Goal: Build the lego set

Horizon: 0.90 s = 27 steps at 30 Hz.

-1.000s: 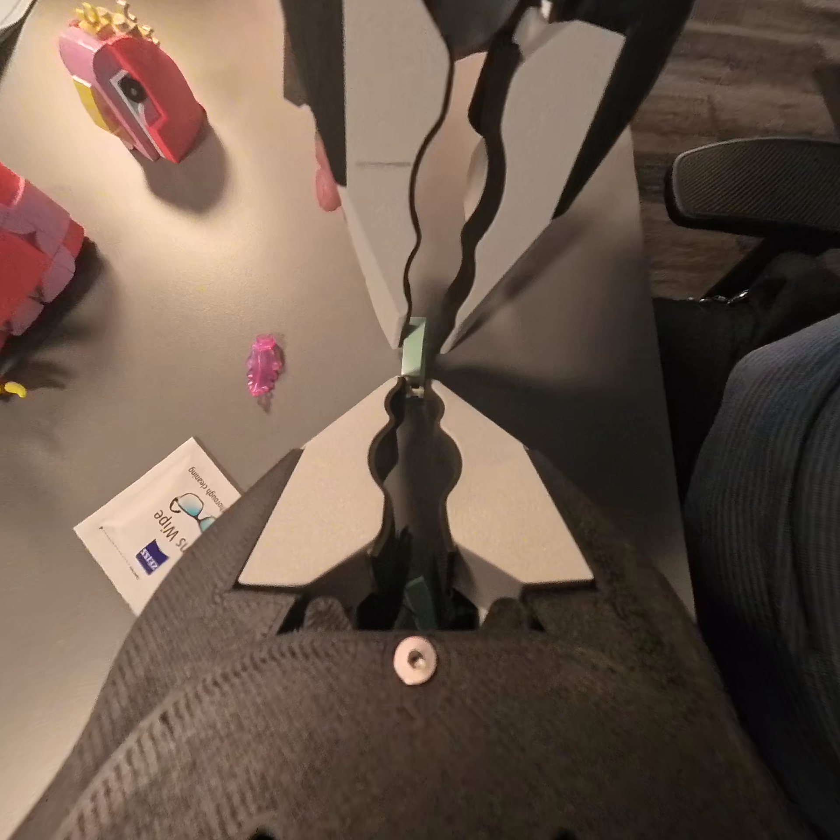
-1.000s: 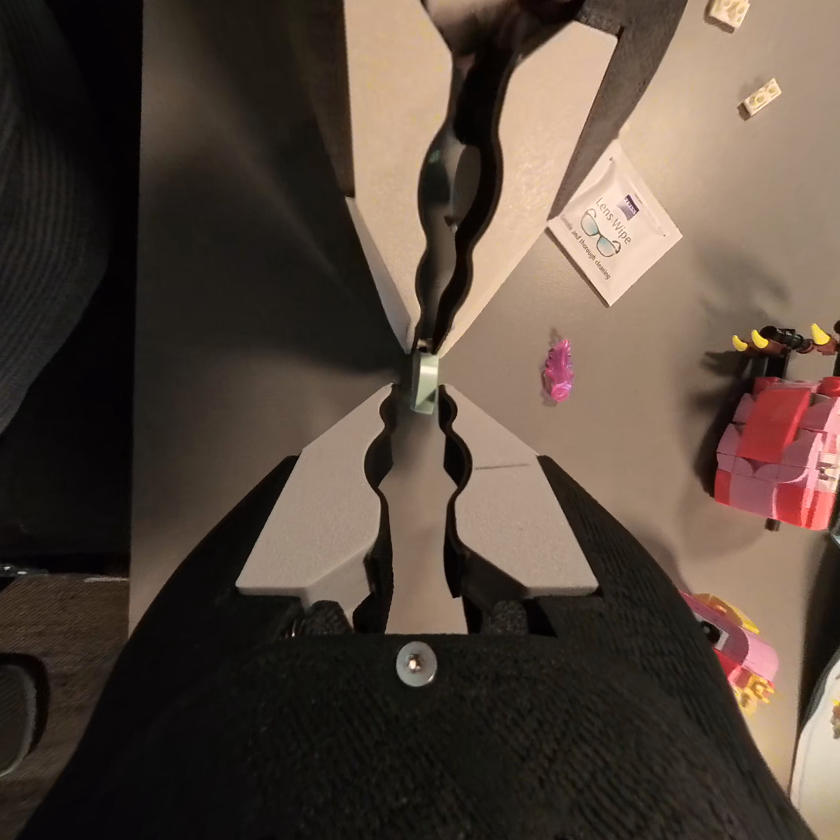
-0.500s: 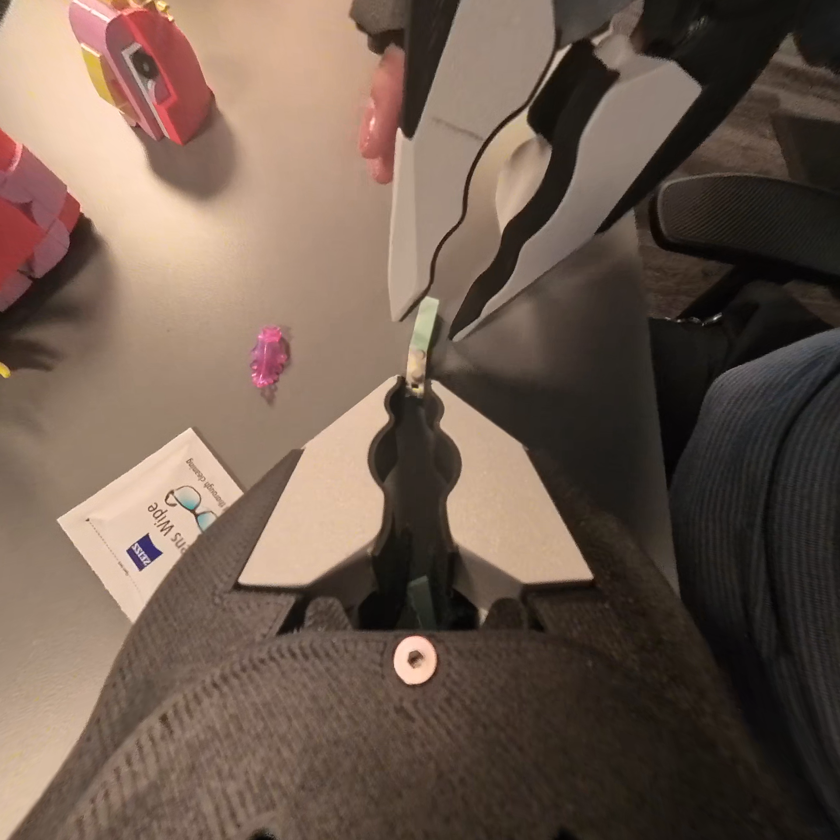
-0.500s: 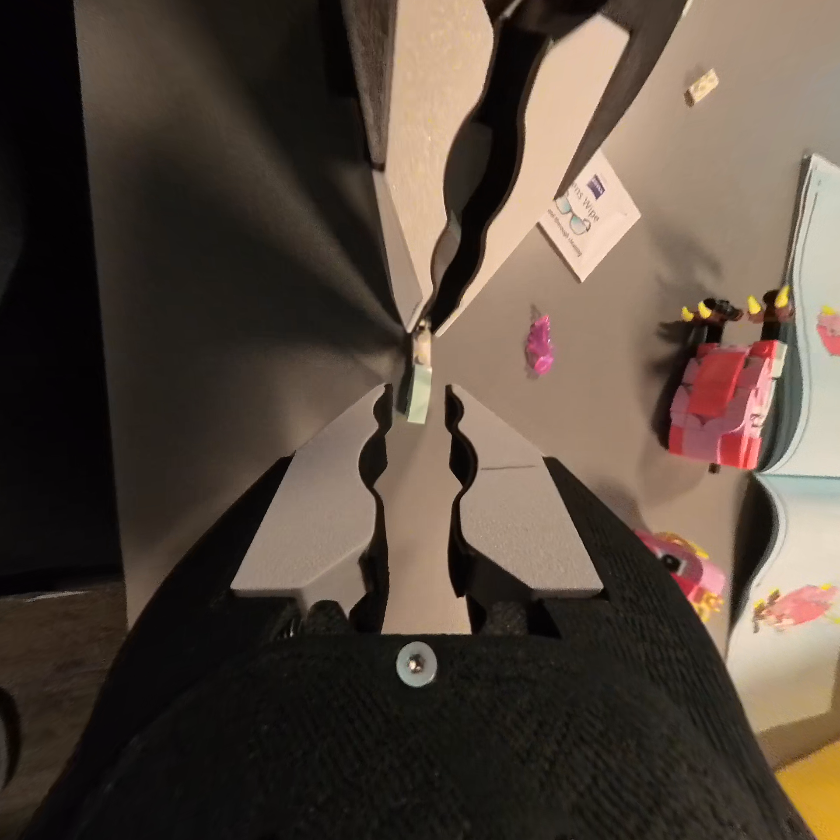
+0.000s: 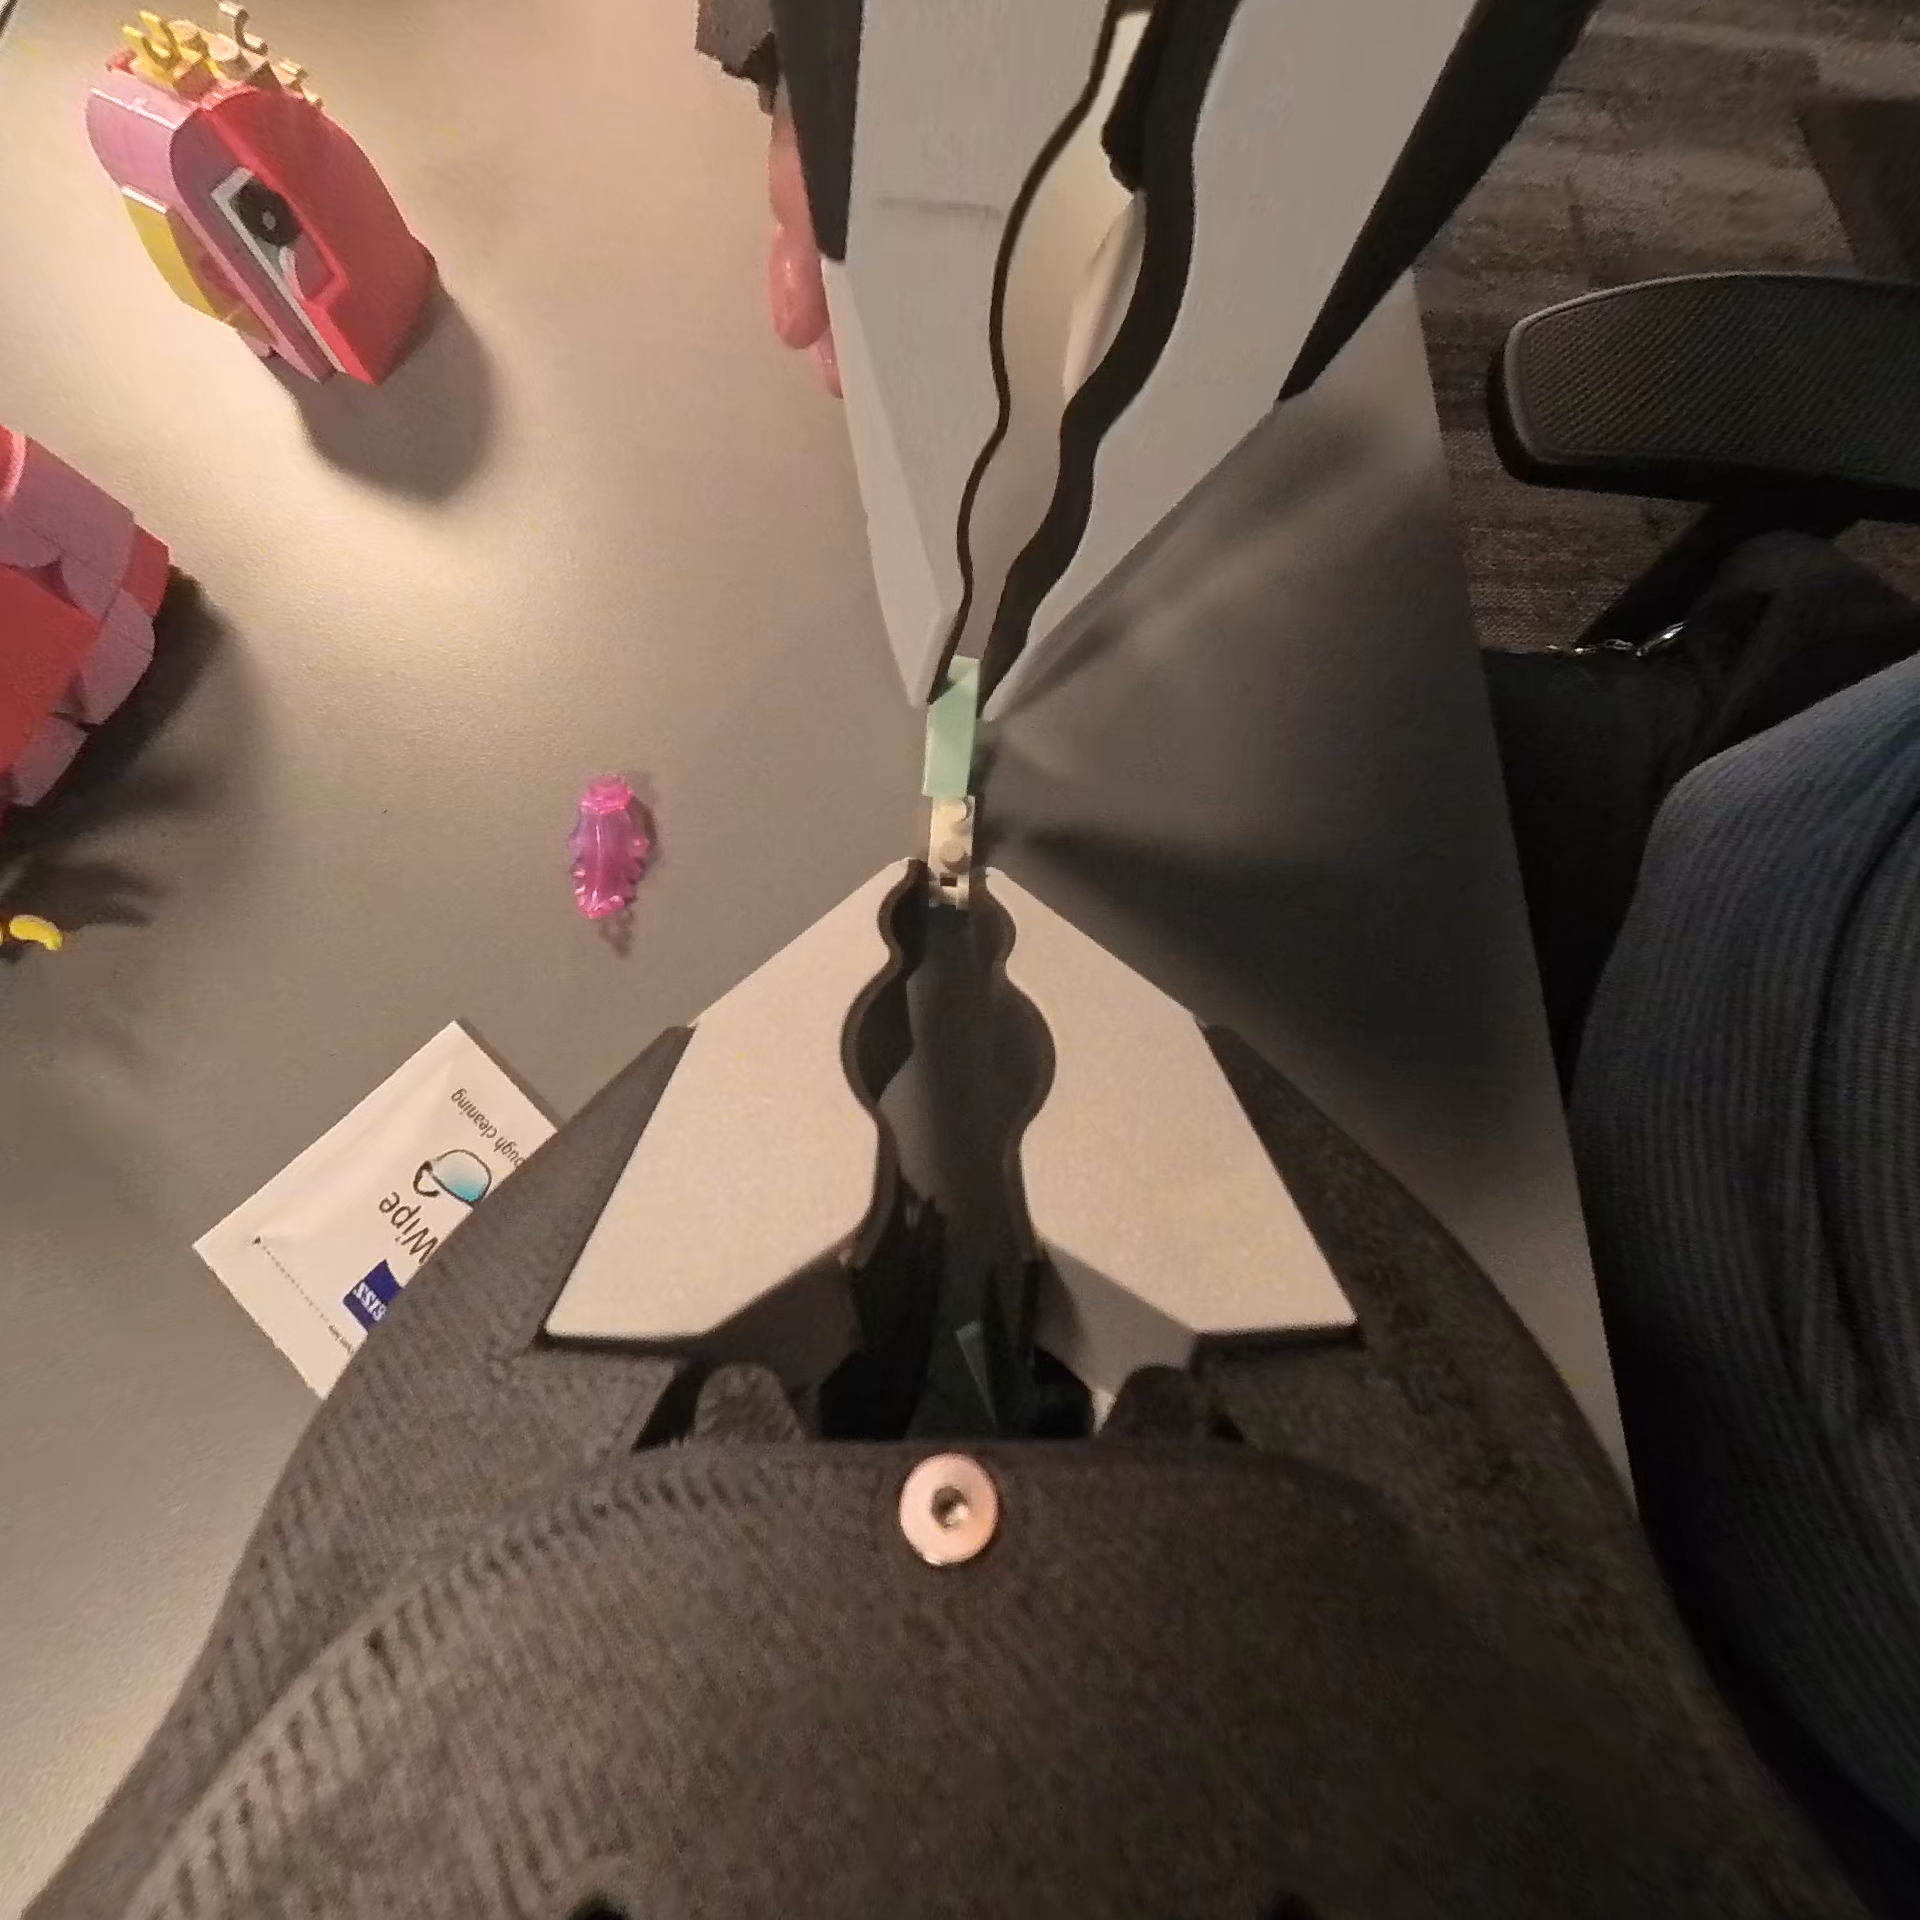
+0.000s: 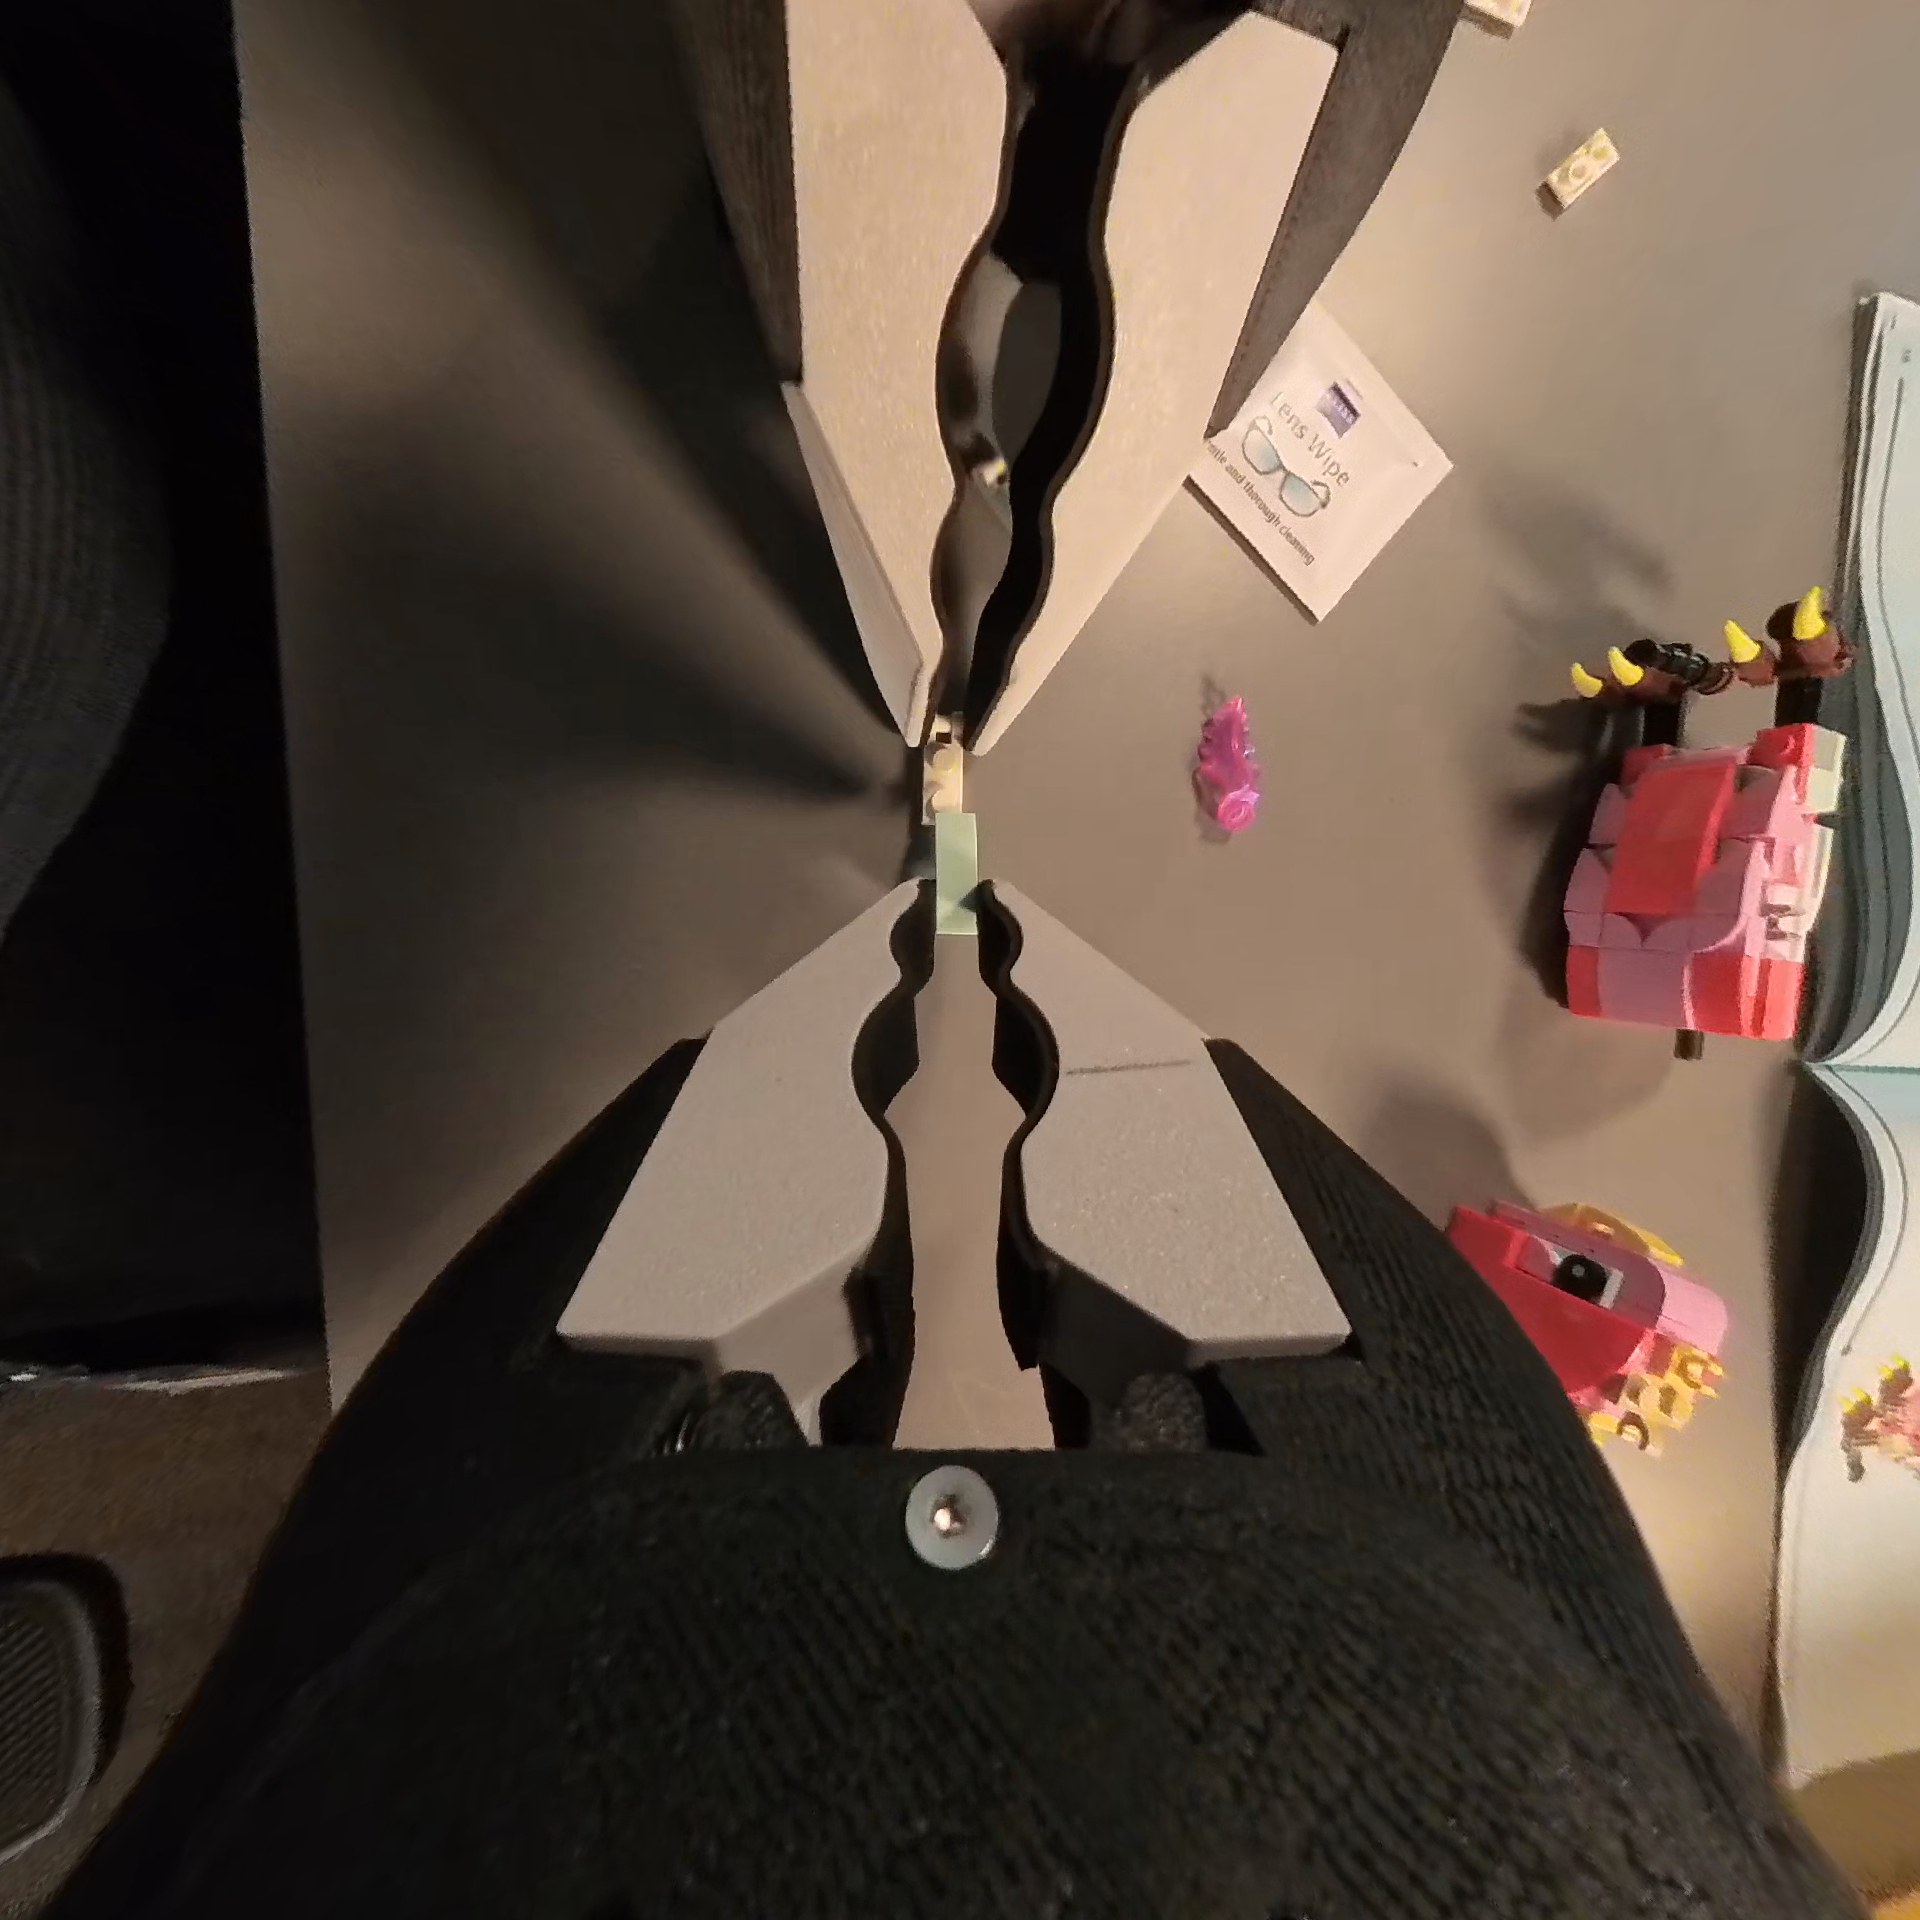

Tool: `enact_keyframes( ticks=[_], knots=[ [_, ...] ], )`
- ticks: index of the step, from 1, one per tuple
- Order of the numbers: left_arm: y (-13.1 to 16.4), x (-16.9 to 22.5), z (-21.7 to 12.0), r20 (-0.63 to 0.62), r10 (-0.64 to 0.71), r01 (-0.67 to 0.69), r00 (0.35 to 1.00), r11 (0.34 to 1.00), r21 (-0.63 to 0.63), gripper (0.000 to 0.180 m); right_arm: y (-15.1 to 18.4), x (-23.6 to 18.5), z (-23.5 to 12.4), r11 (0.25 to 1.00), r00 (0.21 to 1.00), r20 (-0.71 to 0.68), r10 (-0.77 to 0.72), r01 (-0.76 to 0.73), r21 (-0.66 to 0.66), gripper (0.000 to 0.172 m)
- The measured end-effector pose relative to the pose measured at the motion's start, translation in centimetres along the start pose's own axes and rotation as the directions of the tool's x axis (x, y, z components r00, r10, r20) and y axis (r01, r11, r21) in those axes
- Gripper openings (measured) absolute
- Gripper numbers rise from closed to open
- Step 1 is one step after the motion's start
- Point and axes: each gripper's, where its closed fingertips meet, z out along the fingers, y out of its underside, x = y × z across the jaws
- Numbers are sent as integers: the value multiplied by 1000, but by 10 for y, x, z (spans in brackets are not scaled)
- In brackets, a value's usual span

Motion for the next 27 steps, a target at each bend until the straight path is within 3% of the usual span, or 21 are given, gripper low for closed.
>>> enact_keyframes(
  ticks=[15,25,27],
  knots=[
    [-8,-4,-4,80,92,-95,993,995,31,6,-12,4,-2,998,999,-38,-35,37,56,6],
    [-1,-2,0,9,-39,38,999,999,25,7,-11,1,8,999,1000,-1,-4,4,51,6],
    [0,0,-2,-1,-48,48,999,999,26,18,-11,2,8,999,1000,-2,1,-1,54,6]
  ],
)
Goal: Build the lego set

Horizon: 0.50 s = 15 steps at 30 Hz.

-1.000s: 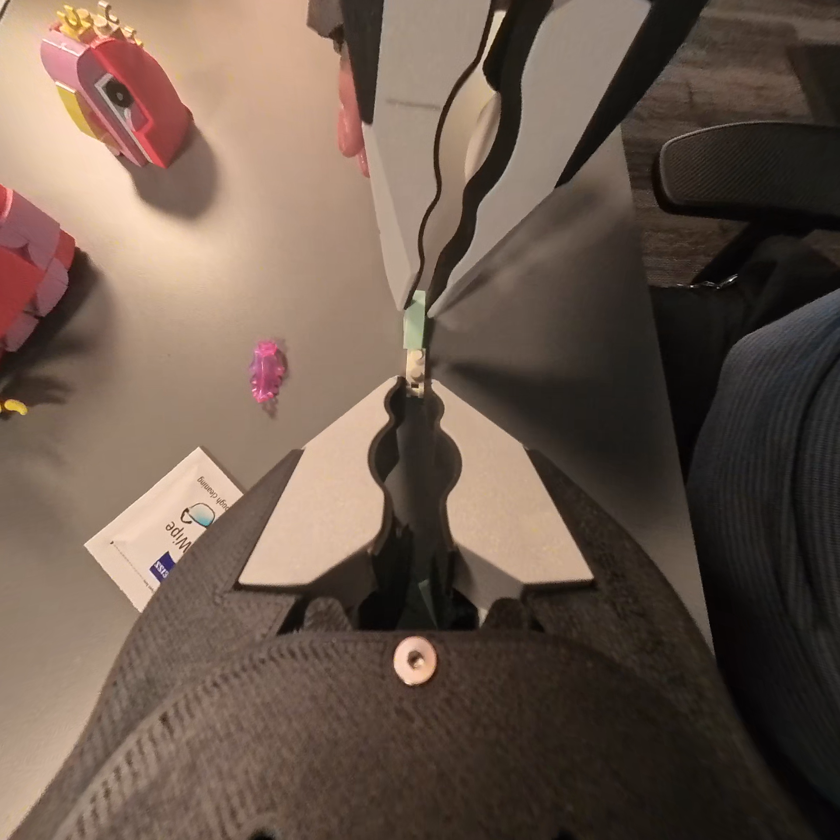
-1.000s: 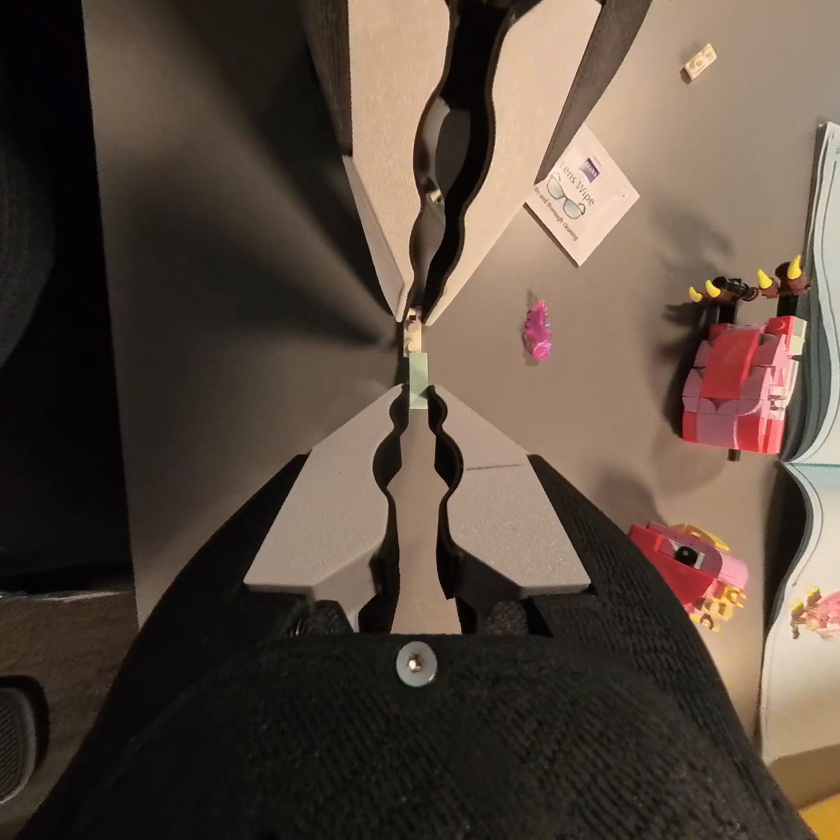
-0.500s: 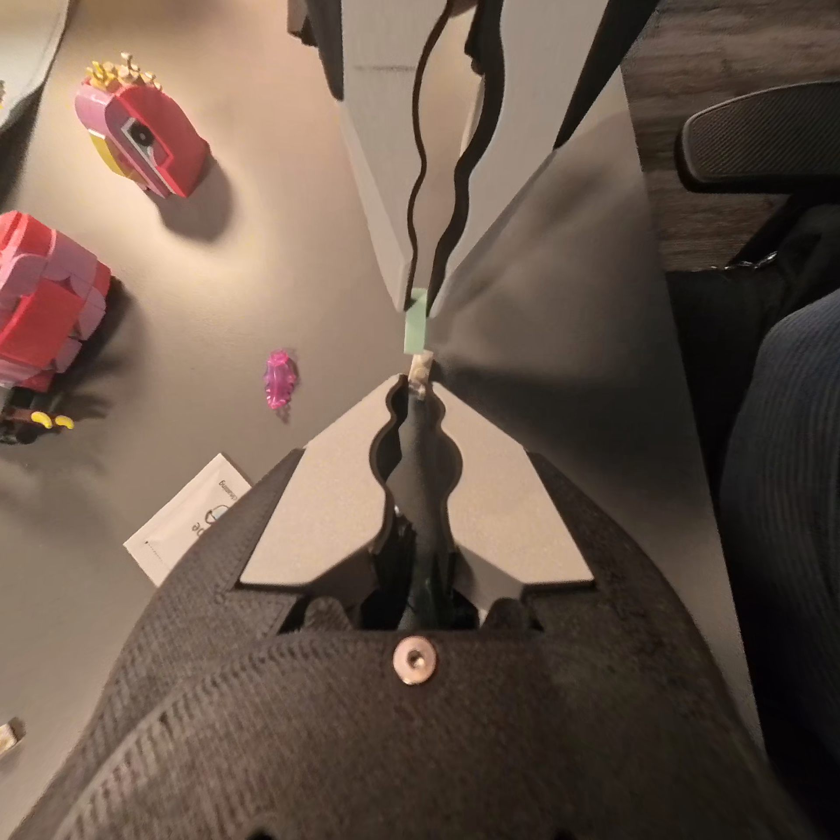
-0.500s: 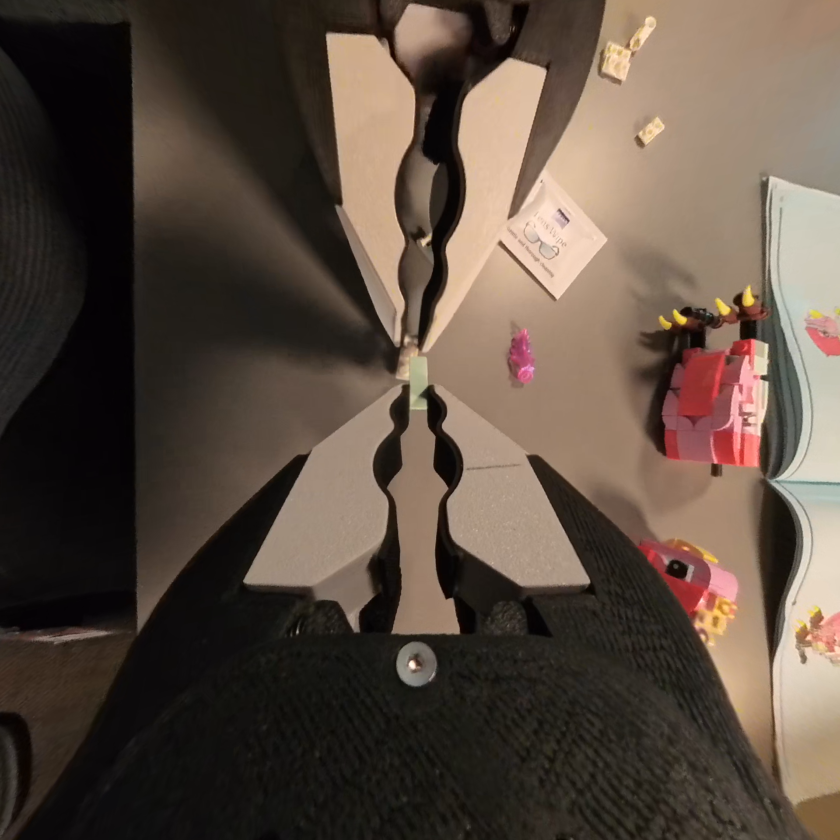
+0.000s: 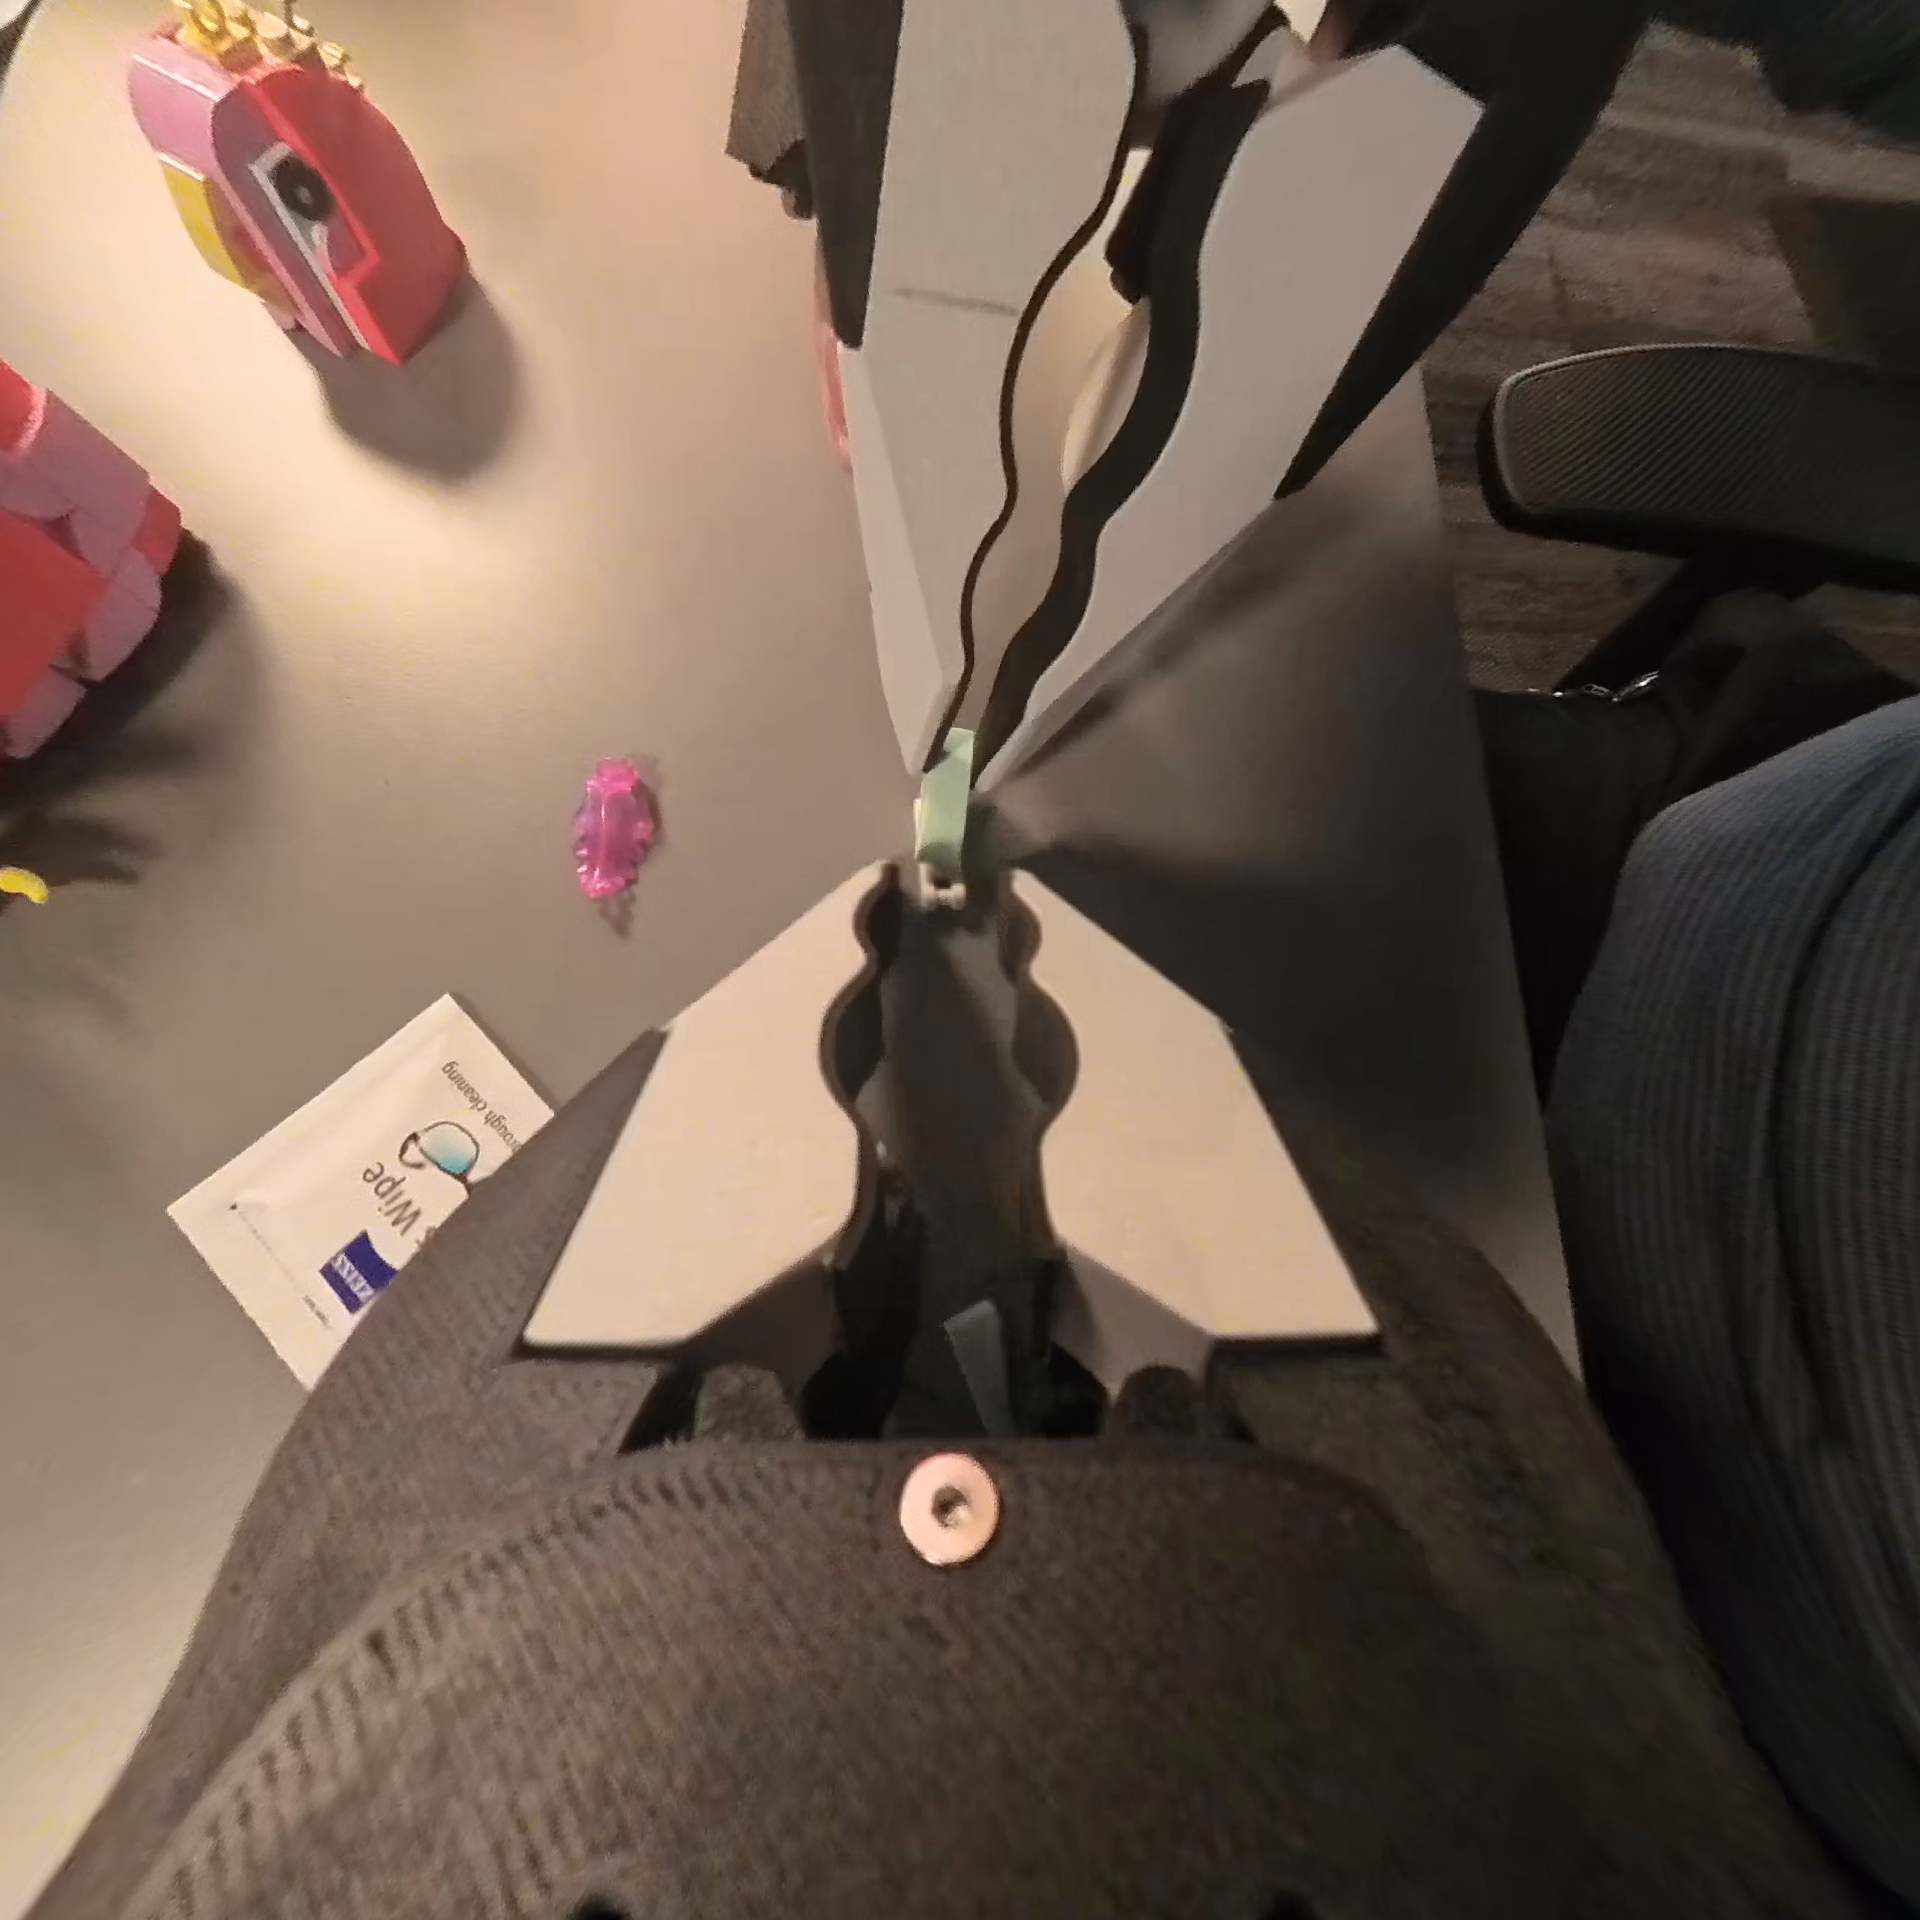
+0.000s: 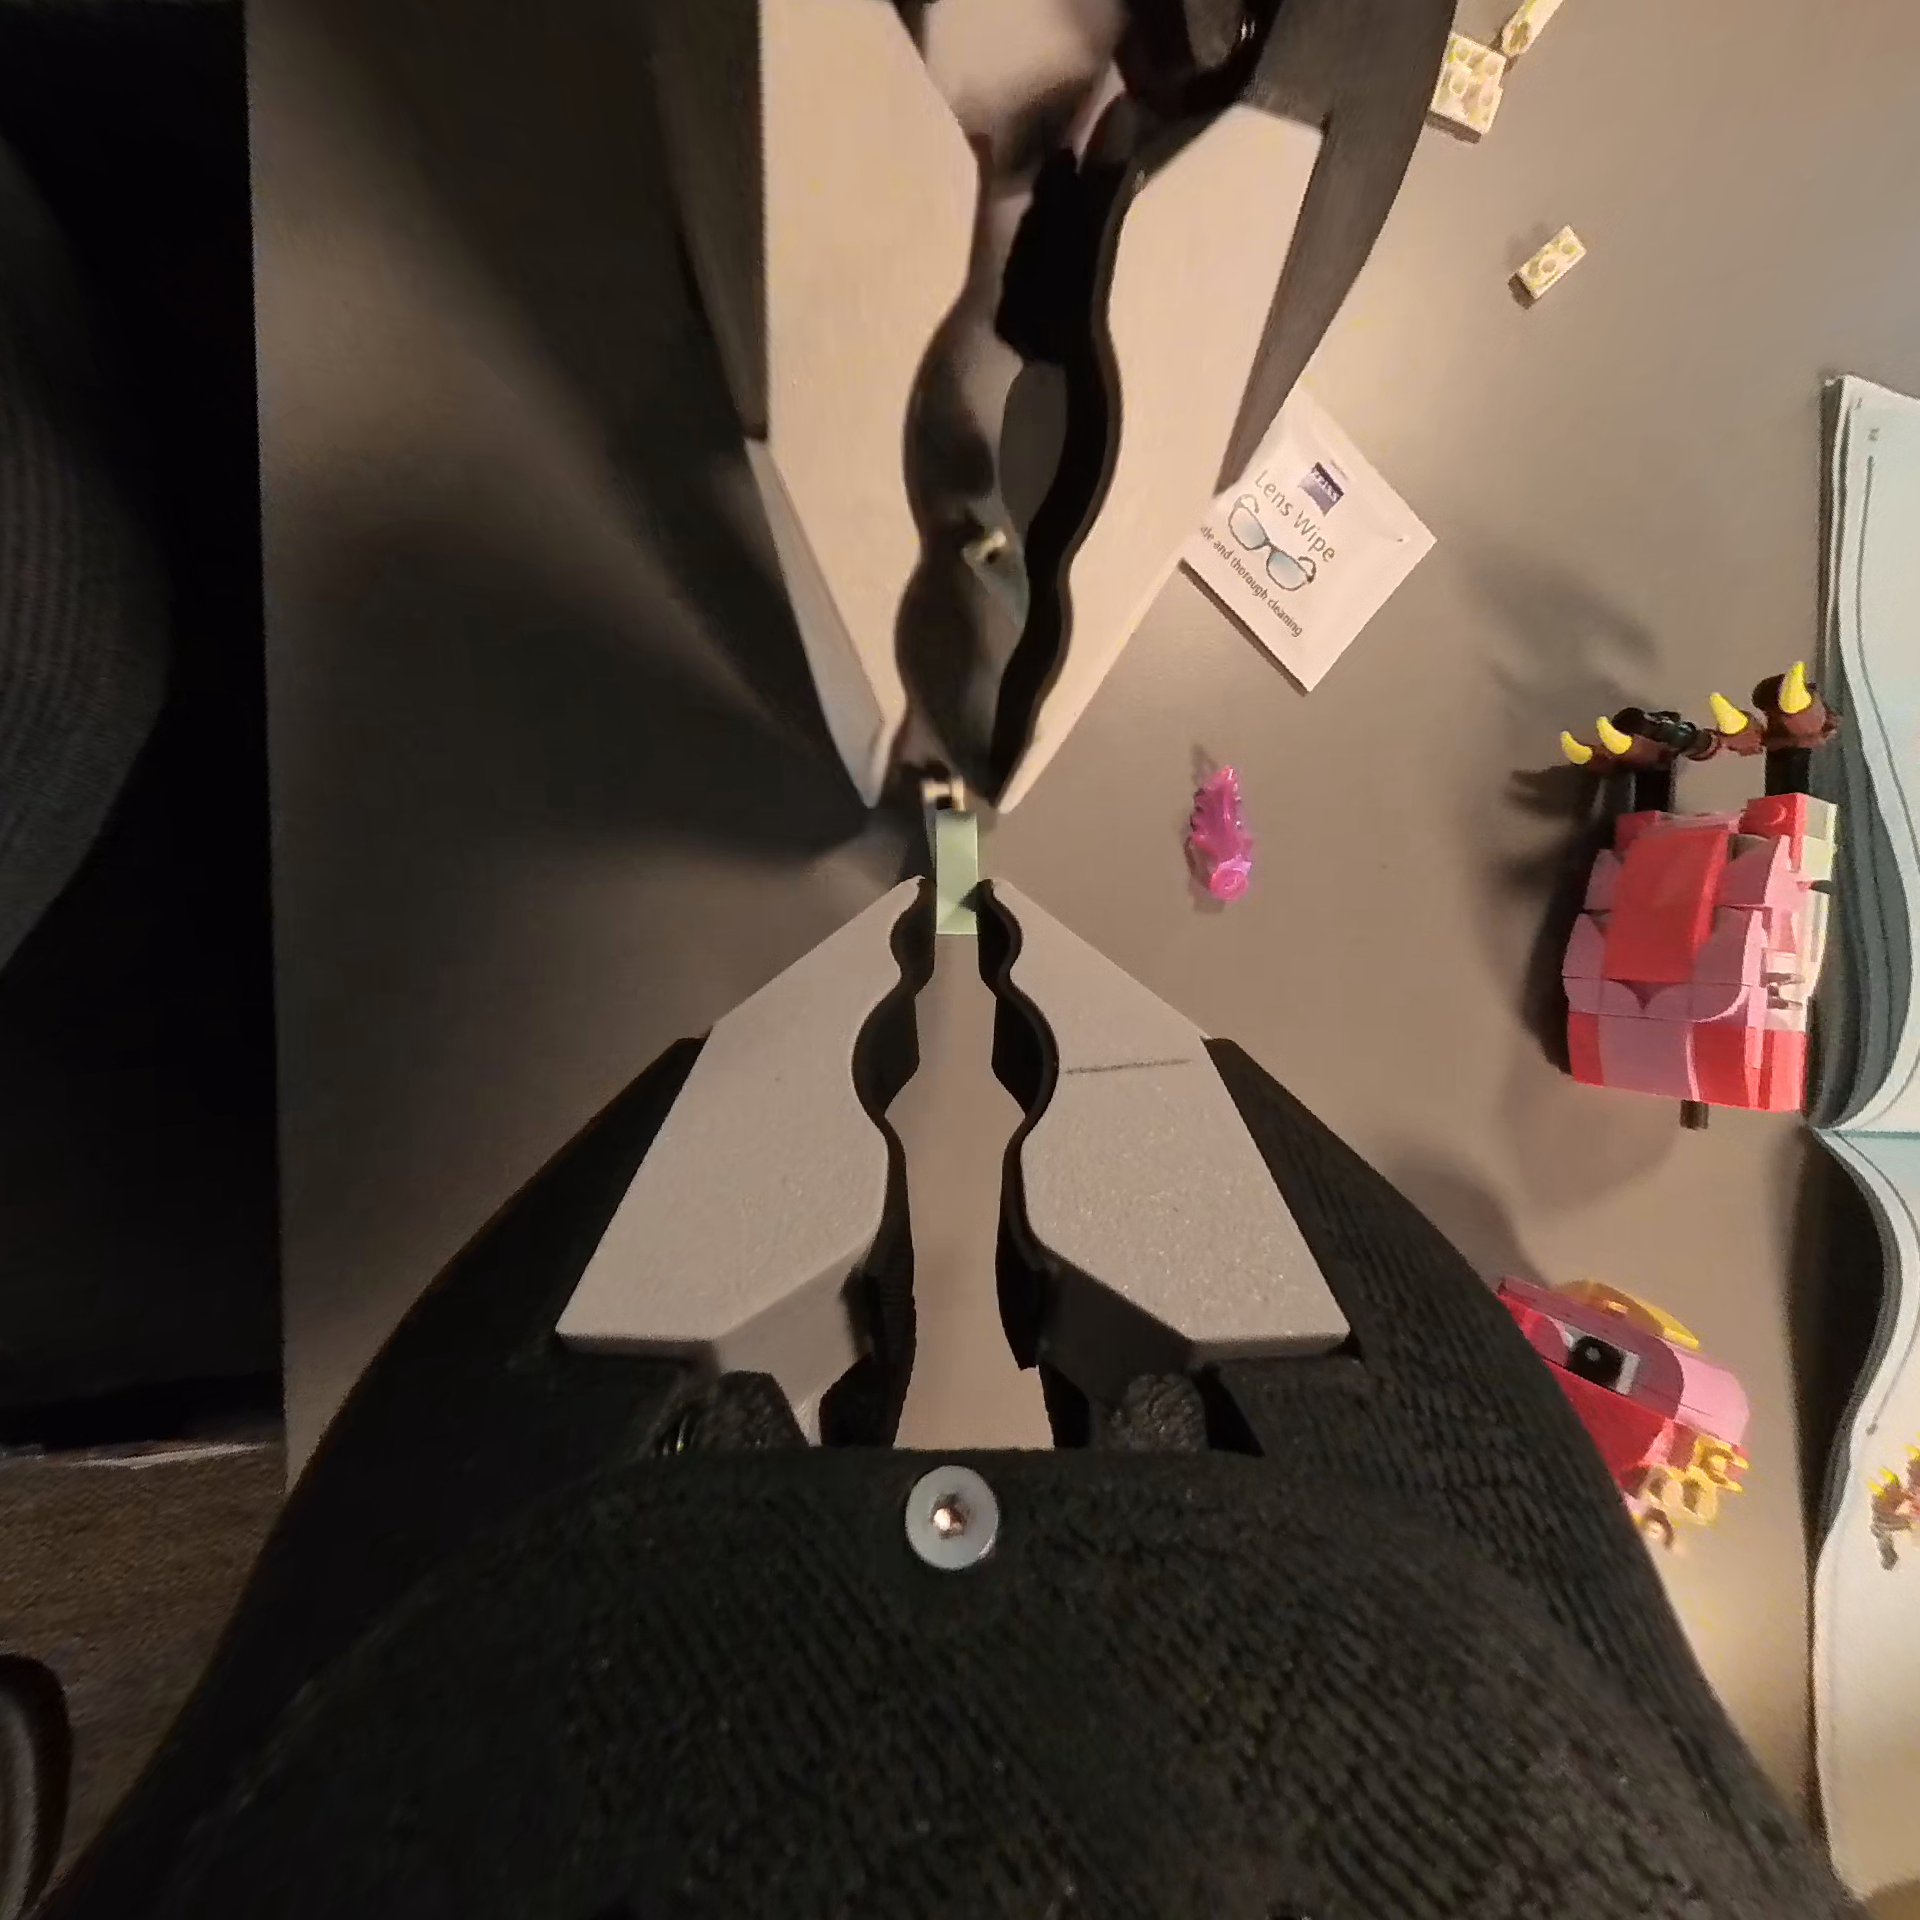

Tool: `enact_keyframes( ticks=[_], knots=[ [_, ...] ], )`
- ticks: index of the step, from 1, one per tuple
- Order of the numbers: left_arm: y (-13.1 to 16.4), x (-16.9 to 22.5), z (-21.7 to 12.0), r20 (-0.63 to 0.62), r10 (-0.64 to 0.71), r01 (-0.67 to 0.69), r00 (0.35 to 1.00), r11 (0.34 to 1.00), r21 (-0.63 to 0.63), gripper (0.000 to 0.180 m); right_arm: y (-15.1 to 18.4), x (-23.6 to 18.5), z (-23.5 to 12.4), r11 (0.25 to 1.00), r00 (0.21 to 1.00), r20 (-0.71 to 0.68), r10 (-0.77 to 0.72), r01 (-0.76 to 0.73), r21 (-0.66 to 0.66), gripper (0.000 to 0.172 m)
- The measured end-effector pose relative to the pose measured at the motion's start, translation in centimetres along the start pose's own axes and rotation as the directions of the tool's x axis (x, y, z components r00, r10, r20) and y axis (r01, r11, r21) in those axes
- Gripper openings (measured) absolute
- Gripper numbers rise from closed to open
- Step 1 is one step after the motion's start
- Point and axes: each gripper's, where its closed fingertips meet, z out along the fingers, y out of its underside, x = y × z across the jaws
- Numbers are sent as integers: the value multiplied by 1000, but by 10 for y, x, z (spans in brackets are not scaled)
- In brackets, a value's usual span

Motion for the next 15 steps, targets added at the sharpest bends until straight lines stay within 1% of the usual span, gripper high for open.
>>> enact_keyframes(
  ticks=[1,3,7,15],
  knots=[
    [1,0,-1,2,2,-2,1000,1000,-2,23,0,0,0,1000,1000,-3,-3,3,-1,6],
    [3,0,-4,15,21,-21,1000,1000,-9,27,0,1,-1,1000,1000,-2,-6,6,2,6],
    [6,-3,-6,52,50,-49,997,999,-14,25,-2,1,-2,1000,1000,5,-22,22,9,6],
    [6,-2,-6,51,50,-50,997,999,-11,19,-4,0,2,999,998,40,-50,50,-3,6]
  ],
)
